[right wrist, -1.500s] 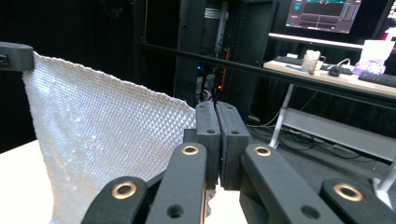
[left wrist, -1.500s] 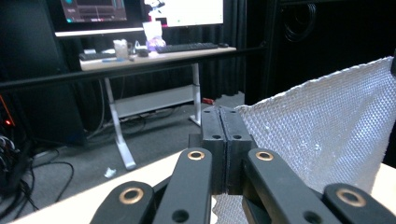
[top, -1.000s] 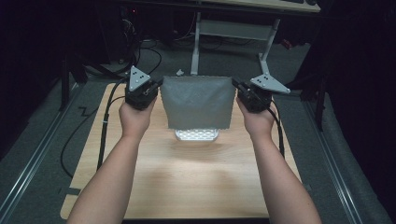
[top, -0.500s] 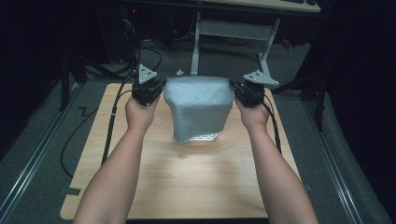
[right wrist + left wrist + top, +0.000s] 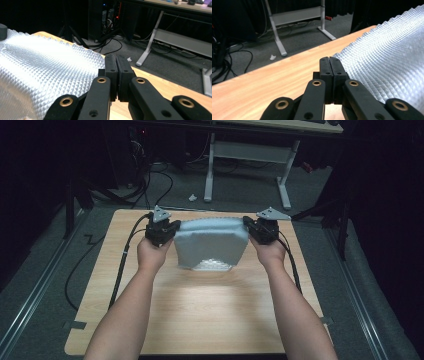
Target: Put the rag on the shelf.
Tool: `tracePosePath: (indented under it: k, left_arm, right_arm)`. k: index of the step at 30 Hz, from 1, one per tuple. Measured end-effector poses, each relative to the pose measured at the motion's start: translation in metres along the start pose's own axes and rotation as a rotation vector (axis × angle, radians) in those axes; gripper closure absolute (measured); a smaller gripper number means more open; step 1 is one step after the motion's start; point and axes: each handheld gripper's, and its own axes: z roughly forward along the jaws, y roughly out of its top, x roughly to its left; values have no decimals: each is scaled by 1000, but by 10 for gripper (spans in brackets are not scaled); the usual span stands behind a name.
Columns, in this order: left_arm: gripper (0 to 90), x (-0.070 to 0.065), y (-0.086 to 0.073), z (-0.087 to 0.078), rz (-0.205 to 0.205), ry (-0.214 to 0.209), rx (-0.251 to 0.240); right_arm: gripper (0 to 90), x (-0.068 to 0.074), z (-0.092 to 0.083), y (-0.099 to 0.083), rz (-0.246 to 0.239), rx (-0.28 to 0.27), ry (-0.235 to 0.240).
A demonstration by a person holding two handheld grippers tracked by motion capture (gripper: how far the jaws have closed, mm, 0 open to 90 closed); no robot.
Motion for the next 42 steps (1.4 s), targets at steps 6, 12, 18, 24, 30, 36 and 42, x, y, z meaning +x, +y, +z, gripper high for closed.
tracePosePath:
  k: [6,12,18,24,30,36,42]
  left_arm:
    - [896,-7,-16,-3,-21,-46,1]
    - [896,-15,-25,-6,-17,-67,2]
    - [896,-14,-34,-6,-35,-73,11]
    - [896,-15,-41,-3,-38,-87,20]
    - [896,-17,-48,1,-42,-97,34]
    - [896,-18,-58,4,-51,-106,57]
    - [895,-20,-65,7,-58,-113,68]
  right_arm:
    - [897,0,-6,-10,15,8,10]
    - [897,1,-13,-18,19,8,19]
    - [896,2,-11,-27,30,30,34]
    - [896,7,-3,-41,37,50,56]
    - [896,9,1,-53,55,66,68]
    - [896,12,4,-62,54,72,77]
    - [895,11,6,-73,64,98,75]
